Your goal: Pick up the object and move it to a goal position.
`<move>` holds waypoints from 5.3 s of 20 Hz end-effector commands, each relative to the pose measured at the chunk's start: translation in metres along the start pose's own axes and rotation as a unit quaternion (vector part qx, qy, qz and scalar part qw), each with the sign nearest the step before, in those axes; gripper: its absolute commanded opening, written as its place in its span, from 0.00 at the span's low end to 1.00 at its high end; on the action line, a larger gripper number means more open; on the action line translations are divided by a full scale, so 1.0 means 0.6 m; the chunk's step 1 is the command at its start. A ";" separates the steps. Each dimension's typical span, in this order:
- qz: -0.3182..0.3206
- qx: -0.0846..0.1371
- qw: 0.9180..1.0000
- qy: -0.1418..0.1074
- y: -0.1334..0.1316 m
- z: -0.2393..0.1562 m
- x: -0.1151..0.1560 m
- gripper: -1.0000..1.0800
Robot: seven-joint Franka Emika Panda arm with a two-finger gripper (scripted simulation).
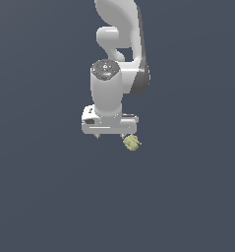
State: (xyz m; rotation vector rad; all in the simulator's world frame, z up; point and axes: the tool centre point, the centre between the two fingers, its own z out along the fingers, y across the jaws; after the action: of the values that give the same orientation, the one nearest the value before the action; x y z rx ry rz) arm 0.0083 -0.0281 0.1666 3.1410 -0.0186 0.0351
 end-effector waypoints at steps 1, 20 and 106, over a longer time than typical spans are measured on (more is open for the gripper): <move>0.000 0.000 1.000 0.000 0.000 0.000 0.000 0.96; -0.039 0.012 0.999 -0.023 -0.040 0.035 -0.025 0.96; -0.314 0.004 0.949 -0.010 -0.294 -0.028 0.081 0.00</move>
State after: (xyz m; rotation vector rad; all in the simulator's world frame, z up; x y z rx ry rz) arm 0.0526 0.1438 0.1762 2.9895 0.9700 0.0019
